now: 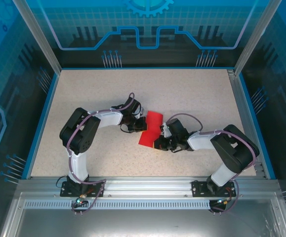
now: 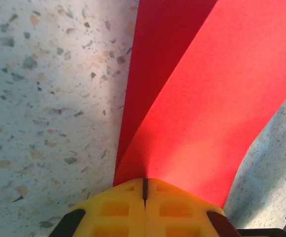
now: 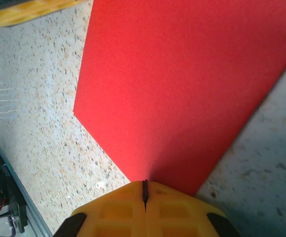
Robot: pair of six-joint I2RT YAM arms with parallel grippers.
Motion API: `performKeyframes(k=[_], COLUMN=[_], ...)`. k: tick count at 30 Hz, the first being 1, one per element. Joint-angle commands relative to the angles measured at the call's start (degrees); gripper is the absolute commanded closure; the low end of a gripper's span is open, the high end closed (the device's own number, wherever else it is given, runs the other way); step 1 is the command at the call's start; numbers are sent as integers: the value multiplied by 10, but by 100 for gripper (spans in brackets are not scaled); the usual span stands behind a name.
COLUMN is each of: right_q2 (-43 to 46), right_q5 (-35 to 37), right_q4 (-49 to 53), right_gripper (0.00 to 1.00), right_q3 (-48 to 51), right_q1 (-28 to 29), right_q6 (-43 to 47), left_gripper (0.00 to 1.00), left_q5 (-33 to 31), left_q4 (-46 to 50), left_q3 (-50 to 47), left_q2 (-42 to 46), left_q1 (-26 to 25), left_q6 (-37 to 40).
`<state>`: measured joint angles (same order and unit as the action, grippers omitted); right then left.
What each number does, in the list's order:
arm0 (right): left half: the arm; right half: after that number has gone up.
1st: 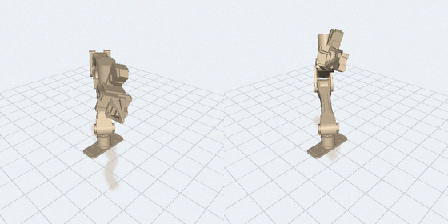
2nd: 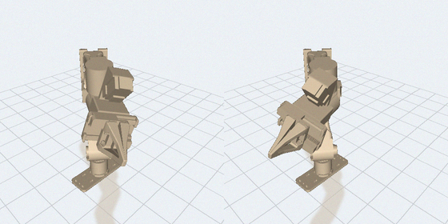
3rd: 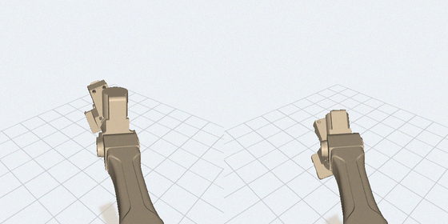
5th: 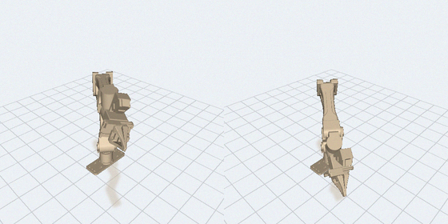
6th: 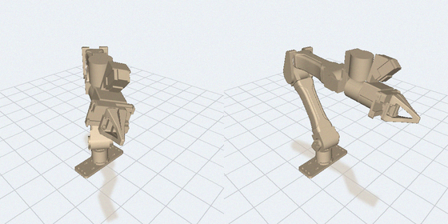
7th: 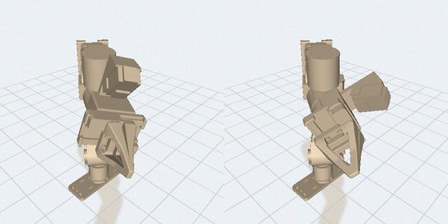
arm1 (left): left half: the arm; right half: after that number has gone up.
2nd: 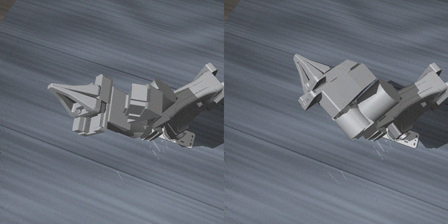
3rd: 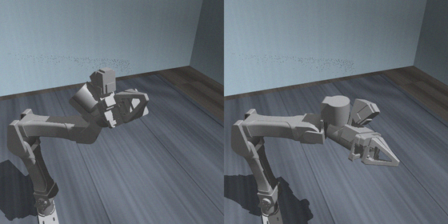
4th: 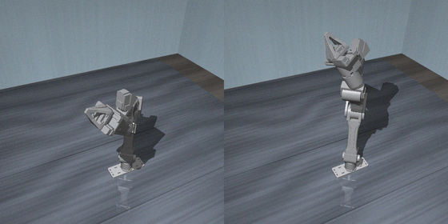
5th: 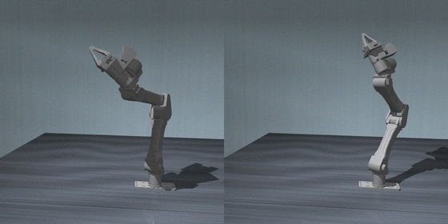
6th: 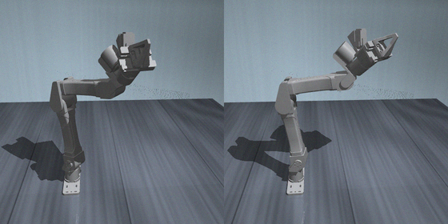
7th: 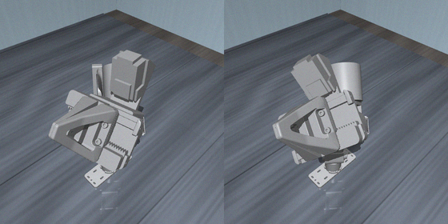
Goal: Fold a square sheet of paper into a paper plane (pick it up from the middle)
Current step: Fold the square sheet of paper in half at the center of the table.
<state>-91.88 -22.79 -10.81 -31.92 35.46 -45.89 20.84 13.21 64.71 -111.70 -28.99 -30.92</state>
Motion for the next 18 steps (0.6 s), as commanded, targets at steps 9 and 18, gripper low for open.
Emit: performKeyframes(k=[9,18], right_q2=[80,-36], right_q5=[-16,-95], right_q4=[73,91], right_gripper=[97,99], right_q3=[-77,-156], right_q1=[-119,-138], right_q6=[38,50], left_gripper=[100,100], left_q5=[-17,-20], left_q4=[40,55], left_q3=[-20,-21], left_q2=[-31,-40], left_q1=[-10,-9], left_q6=[6,19])
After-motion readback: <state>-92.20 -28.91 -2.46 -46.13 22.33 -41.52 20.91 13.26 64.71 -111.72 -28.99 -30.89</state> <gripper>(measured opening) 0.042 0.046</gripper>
